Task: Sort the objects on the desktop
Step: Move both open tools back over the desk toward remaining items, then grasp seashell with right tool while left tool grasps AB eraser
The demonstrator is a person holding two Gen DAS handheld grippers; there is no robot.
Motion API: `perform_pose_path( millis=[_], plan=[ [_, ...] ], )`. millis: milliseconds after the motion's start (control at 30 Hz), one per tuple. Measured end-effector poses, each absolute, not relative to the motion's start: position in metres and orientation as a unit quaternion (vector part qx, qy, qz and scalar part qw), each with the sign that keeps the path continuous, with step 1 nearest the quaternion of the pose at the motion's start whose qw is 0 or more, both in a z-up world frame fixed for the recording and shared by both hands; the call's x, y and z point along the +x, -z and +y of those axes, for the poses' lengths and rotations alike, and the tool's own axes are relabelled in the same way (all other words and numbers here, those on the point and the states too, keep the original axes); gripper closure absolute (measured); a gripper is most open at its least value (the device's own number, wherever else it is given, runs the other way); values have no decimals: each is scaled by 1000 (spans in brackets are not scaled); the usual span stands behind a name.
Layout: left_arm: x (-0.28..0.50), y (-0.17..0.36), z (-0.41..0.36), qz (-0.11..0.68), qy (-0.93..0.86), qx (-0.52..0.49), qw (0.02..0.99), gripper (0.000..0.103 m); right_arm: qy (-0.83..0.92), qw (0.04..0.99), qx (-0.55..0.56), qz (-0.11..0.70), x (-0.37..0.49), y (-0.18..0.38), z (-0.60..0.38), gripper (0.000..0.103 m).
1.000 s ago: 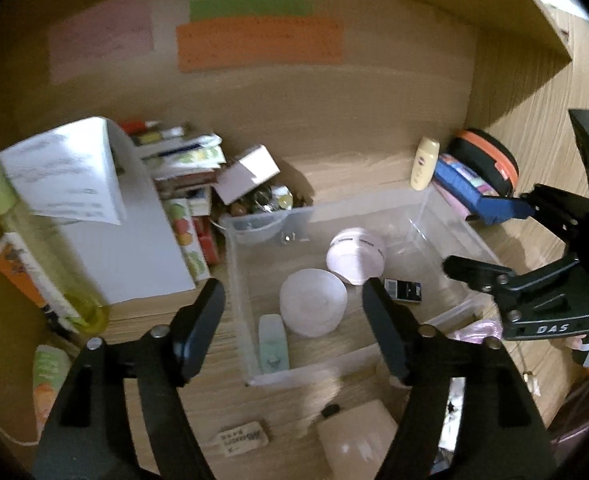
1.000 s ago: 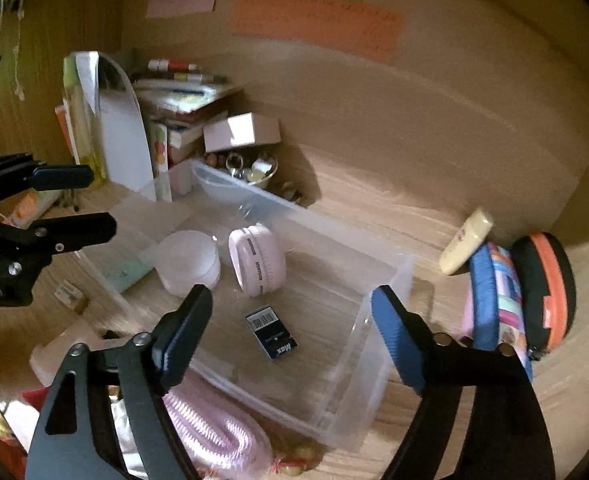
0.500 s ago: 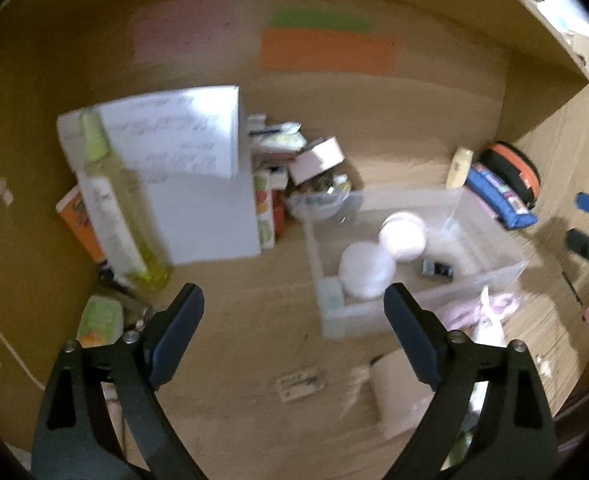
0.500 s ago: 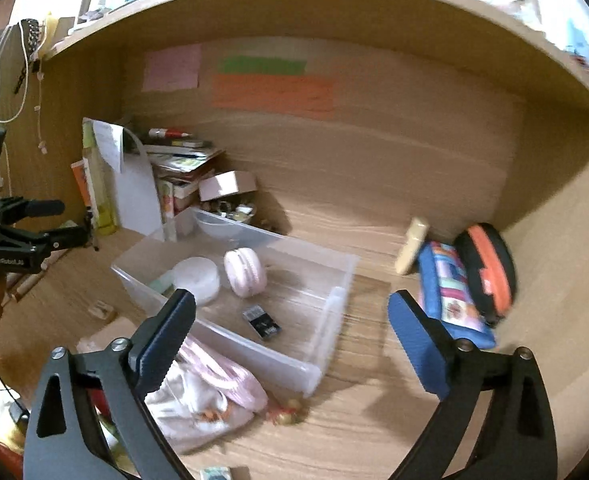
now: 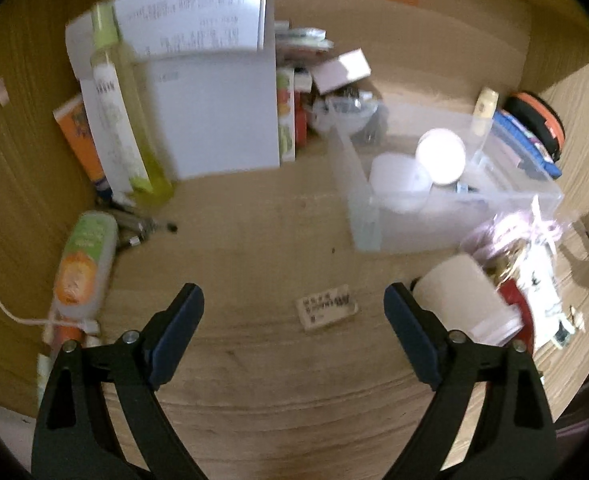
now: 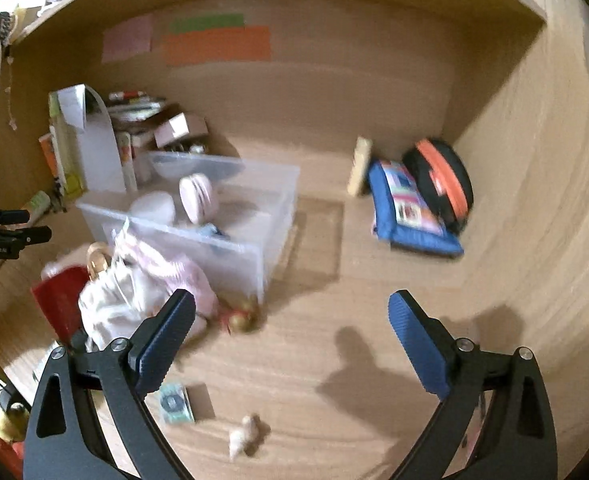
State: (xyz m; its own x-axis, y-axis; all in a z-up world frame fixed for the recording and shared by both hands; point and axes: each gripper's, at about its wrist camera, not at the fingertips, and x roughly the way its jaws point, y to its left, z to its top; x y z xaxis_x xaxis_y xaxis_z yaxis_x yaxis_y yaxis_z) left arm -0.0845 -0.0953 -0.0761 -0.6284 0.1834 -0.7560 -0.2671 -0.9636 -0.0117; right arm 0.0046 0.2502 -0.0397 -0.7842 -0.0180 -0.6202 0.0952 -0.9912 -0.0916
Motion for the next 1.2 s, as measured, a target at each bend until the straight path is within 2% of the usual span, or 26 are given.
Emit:
perform_pose_path(
  millis=[200,367,767,900,1000,1100,1200],
  plan=[
    [-94,99,-88,56,-889,-437,123,11,933,19,353,61,20,67,259,7],
    [-96,102,-86,43,-889,-436,130,11,923,26,381,50,31,90,264,10],
    [-85,100,-85,62,-894,-425,126,11,902,73,425,34,36,117,257,52],
    [-84,103,-82,76,-893,-426,120,11,904,82,418,45,38,116,251,70],
    [-86,105,-79,72,-891,-431,125,15,904,88,415,50,39,115,249,77],
    [-91,106,-79,67,-889,-436,126,27,904,88,414,51,39,114,249,85],
    [-98,110,-80,57,-884,-447,126,39,905,87,414,50,37,114,250,85]
  ],
)
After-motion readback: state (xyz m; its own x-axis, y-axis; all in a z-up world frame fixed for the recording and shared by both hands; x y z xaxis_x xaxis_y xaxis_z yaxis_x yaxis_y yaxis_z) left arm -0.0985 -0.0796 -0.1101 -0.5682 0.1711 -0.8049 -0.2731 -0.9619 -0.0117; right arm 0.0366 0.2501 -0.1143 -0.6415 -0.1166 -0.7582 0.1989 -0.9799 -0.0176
